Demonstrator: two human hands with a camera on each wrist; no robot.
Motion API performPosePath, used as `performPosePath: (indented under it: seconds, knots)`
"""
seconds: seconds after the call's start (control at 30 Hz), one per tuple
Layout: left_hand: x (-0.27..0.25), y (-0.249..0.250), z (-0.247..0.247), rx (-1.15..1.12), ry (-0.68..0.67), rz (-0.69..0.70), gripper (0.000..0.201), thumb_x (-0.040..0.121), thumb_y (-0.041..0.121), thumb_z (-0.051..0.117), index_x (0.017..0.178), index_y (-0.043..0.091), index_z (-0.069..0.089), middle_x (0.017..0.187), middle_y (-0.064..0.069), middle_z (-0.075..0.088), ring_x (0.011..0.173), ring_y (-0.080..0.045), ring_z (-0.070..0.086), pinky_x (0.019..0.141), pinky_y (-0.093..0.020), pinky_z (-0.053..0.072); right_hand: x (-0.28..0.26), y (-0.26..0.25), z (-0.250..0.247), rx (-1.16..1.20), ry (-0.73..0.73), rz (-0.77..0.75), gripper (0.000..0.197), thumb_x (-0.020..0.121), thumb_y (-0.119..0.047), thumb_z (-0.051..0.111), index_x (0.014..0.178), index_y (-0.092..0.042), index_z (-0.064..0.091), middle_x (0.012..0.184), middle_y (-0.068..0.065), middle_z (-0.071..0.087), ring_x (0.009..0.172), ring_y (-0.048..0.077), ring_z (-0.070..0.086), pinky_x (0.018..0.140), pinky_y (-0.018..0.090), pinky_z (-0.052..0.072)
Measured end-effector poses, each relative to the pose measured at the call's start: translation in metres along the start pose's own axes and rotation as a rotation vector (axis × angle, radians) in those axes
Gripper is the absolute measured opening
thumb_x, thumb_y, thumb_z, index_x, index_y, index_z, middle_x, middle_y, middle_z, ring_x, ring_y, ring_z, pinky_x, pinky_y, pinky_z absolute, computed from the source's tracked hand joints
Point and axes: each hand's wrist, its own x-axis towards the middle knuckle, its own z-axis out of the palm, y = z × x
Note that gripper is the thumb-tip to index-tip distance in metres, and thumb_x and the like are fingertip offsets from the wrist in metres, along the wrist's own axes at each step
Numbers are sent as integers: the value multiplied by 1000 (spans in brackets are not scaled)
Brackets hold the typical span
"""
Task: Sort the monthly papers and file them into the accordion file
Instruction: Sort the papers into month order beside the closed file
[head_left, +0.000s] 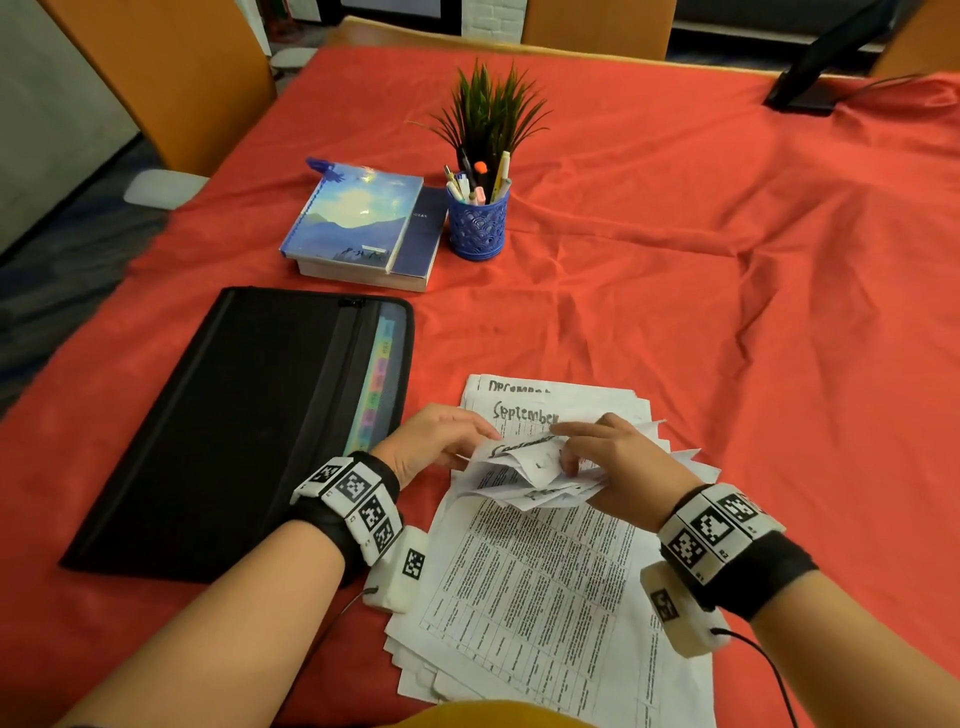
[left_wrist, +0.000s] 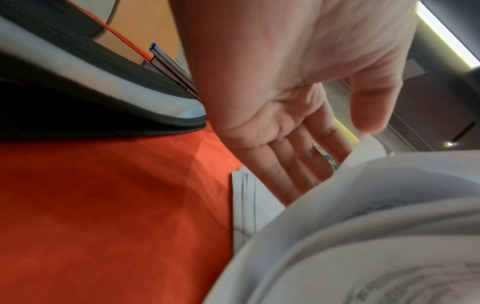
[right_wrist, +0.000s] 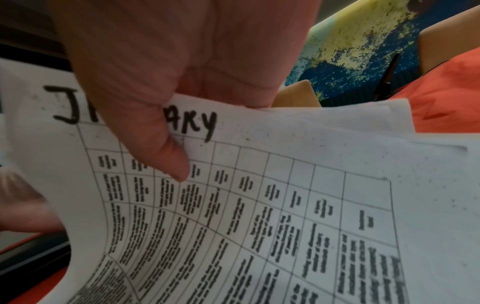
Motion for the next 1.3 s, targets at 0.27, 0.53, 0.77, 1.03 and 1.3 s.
performPosePath:
  seconds: [0.27,0.53,0.77,1.03,1.3]
  knots:
    - [42,-3,-7,740,249,73,33,91,16,54,124,13,56,116,-5,52,105,-21,51,90,-30,40,-1,-1,-4,66,-5,-25,24,64,-7,75,71,-20,55,84,-5,66,84,18,61,74,30,52]
    - [34,9,-5,581,154,237,9,81,7,67,86,13,62,91,3,57,79,-7,51,78,-25,39,-1,2,-3,91,-16,93,21,66,-4,68,77,-18,58,133,4,46,84,23,65,66,29,49]
    - [4,5,-4,264,-231,72,16,82,3,67,92,16,68,116,-10,66,107,-13,60,95,-23,45,4,-3,-4,79,-61,10,23,61,4,63,74,-14,56,112,7,64,96,31,60,77,37,51]
    - [8,-9,-5,201,69,60,16,89,8,61,96,-6,66,102,-21,69,90,-22,64,93,-45,50,-1,-2,2,-76,79,-37,33,49,1,71,70,-20,57,123,5,61,104,40,55,83,38,46]
    - [12,-8,6,29,222,28,25,74,0,75,96,0,62,99,-18,70,82,-22,68,63,-24,56,-8,-1,-1,31,81,-68,25,60,-2,75,74,-16,60,129,10,56,121,34,50,97,44,43]
